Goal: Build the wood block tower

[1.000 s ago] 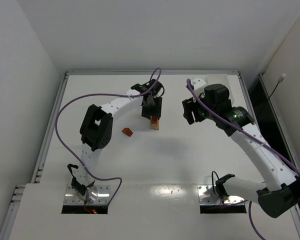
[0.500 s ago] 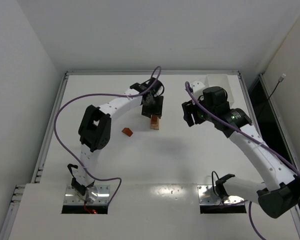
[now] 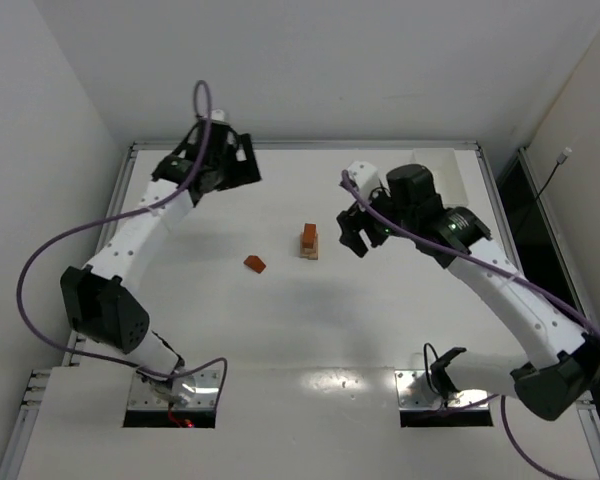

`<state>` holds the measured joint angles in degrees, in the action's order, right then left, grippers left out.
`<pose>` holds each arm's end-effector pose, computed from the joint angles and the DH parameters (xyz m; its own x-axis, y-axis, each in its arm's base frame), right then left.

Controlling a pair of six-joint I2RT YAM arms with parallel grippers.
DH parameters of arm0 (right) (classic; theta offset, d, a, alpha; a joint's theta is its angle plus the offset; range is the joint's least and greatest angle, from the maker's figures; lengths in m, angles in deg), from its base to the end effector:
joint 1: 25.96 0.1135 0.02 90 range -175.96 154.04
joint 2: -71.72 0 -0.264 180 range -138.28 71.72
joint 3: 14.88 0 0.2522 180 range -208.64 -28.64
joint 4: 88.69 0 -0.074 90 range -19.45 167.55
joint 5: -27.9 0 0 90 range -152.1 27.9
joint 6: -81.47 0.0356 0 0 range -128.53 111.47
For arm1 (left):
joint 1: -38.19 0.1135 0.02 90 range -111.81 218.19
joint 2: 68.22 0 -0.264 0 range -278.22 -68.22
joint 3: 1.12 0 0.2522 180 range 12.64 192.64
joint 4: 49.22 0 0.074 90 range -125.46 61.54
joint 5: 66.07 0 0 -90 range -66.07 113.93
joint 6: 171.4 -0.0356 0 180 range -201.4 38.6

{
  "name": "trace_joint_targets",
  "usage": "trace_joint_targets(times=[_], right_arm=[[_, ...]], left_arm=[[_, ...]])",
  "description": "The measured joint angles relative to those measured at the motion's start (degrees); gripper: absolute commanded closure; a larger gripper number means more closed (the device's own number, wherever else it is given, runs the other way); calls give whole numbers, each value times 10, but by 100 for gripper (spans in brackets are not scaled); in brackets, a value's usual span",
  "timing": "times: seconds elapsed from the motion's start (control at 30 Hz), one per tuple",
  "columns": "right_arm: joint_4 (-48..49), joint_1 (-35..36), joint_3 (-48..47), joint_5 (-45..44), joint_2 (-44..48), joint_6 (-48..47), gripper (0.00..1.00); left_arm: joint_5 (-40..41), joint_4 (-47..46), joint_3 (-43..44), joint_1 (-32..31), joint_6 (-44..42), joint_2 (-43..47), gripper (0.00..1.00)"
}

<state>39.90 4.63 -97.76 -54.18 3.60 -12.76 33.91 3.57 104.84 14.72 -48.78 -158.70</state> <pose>0.2154 0.1331 0.3575 -0.4683 -0.3617 -0.8062 -0.6355 0.7718 0.0228 0.3253 -0.1345 0.3787 -0.6116 -0.3133 -0.7265 -0.0758 0.9373 -0.3403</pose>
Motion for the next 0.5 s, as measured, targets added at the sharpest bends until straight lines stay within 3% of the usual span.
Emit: trace_joint_targets(times=[0.03, 0.07, 0.27, 0.4, 0.5], right_arm=[[-1, 16, -22, 19, -19, -10, 32], [-2, 33, -47, 37, -40, -21, 32], [-20, 123, -190, 97, -194, -64, 35], [-31, 147, -270, 111, -328, -55, 42], [-35, 155, -297, 101, -410, -29, 42]], left_arm=[[0, 0, -12, 38, -3, 5, 3], [-4, 1, -27, 82, -7, 7, 1], [-32, 45, -80, 282, -42, 3, 0], [-50, 67, -80, 355, -85, 3, 0], [-57, 84, -80, 396, -108, 3, 0]])
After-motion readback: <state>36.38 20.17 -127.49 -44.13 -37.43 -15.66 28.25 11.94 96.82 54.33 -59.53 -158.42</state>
